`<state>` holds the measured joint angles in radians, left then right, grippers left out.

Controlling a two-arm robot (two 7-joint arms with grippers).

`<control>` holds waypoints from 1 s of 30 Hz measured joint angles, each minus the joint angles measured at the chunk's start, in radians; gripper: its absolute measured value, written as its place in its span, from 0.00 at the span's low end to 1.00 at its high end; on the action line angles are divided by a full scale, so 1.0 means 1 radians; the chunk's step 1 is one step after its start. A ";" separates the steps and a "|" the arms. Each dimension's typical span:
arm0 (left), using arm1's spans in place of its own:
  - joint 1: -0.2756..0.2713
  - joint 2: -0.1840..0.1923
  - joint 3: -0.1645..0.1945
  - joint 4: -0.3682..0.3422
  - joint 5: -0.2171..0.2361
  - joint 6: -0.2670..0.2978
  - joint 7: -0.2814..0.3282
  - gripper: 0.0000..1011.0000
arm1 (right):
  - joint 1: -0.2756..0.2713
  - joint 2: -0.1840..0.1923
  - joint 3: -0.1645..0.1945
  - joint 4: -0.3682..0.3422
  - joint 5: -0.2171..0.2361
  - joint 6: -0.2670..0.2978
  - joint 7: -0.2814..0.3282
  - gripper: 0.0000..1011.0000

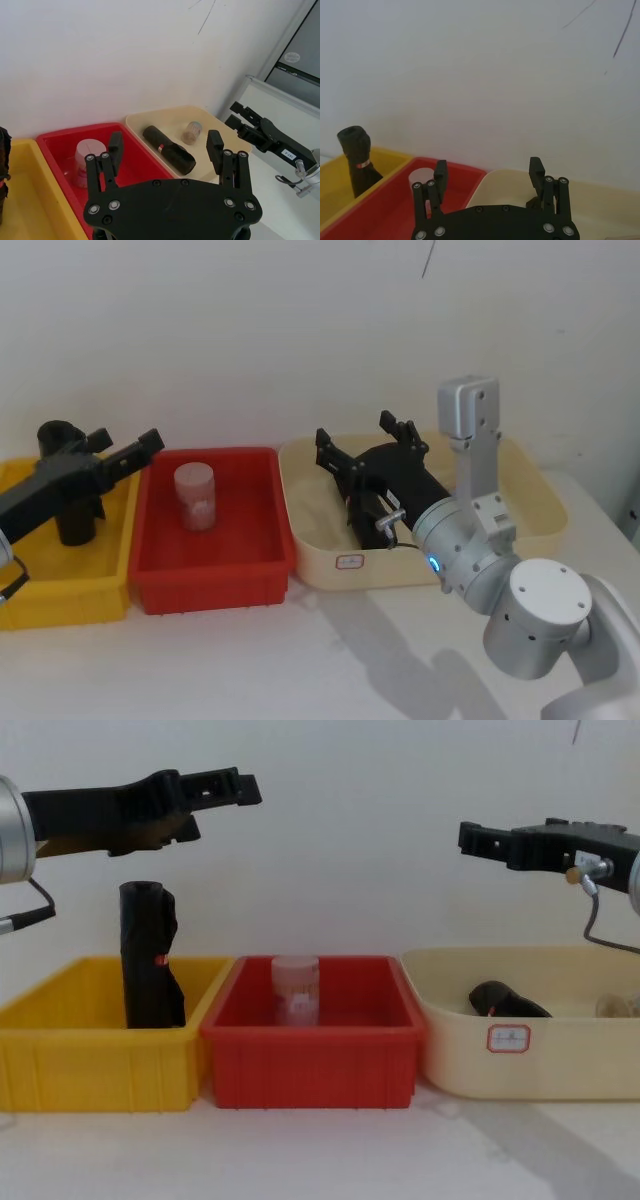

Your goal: Pick up the garbage bag with the one hand and transfer it to the other hand.

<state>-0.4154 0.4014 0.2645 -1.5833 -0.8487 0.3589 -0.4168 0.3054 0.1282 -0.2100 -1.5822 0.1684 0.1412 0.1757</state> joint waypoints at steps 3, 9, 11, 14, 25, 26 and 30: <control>0.001 0.000 0.001 0.001 -0.002 -0.002 -0.004 0.99 | -0.010 0.002 -0.003 -0.010 0.001 -0.001 0.004 0.99; 0.001 -0.001 0.003 0.002 -0.004 -0.003 -0.009 0.99 | -0.019 0.003 -0.007 -0.020 0.002 -0.003 0.007 0.99; 0.001 -0.001 0.003 0.003 -0.004 -0.004 -0.010 0.99 | -0.022 0.003 -0.008 -0.023 0.002 -0.003 0.007 0.99; 0.002 -0.001 0.004 0.003 -0.005 -0.005 -0.012 0.99 | -0.025 0.004 -0.009 -0.026 0.002 -0.003 0.008 0.99; 0.002 -0.001 0.005 0.004 -0.006 -0.006 -0.015 0.99 | -0.032 0.005 -0.011 -0.032 0.003 -0.004 0.010 0.99; 0.002 -0.001 0.005 0.004 -0.006 -0.006 -0.015 0.99 | -0.032 0.005 -0.011 -0.033 0.003 -0.004 0.011 0.99; 0.002 -0.001 0.005 0.004 -0.006 -0.006 -0.015 0.99 | -0.033 0.005 -0.011 -0.034 0.003 -0.004 0.011 0.99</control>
<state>-0.4131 0.4003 0.2699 -1.5788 -0.8552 0.3528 -0.4323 0.2720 0.1334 -0.2212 -1.6165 0.1718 0.1369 0.1869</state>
